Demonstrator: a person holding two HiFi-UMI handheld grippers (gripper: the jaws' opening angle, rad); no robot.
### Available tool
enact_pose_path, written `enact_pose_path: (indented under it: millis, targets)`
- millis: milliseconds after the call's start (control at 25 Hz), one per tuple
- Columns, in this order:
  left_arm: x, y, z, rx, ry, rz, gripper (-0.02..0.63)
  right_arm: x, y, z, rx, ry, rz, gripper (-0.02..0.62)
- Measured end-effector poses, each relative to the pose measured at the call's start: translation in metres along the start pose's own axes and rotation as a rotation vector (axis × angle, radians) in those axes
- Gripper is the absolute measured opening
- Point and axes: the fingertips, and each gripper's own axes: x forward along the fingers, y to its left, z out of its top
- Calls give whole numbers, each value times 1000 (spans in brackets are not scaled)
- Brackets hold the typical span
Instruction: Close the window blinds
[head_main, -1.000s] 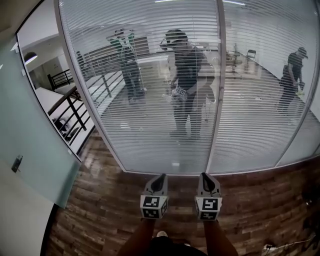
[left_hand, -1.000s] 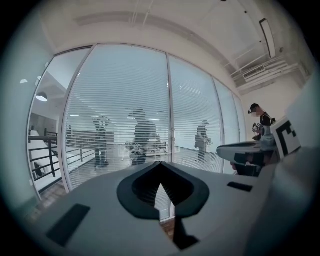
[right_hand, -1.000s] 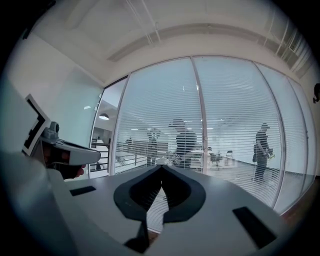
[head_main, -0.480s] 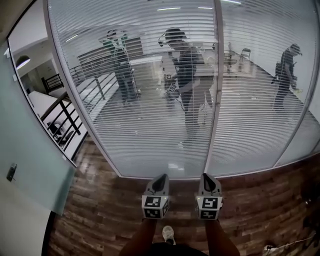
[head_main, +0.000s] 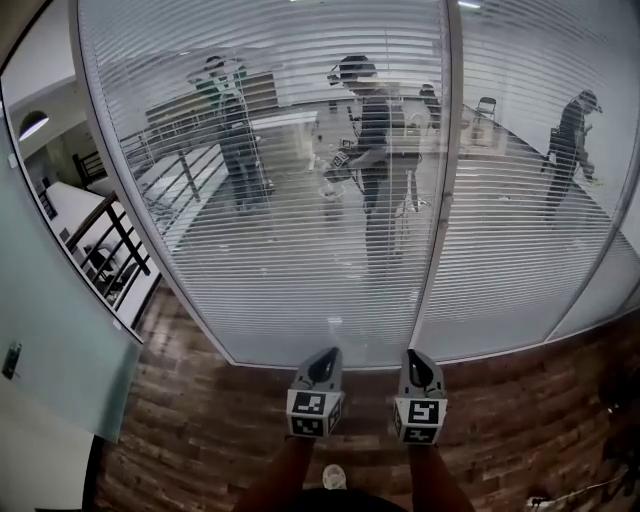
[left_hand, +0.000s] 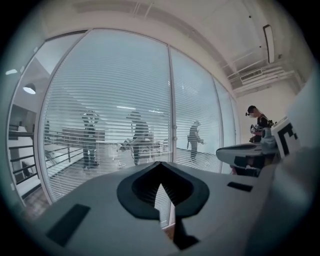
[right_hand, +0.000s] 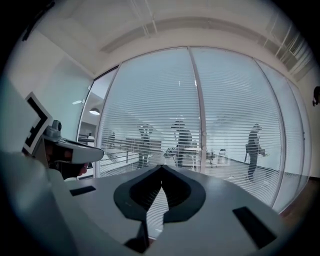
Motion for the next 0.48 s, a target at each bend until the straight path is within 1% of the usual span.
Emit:
enact_pose_path:
  millis: [120,280,480]
  targets:
    - [17,12,3,-12,0,-9,-8,20,-1,1,-5,18,-21,2]
    - [34,26,0,-13,24,-18,-8,41,-4,-4,8,35,-39,2]
    - [53,41,19,-14,25,-33,-8,65,-10,11,10,43,-64,2]
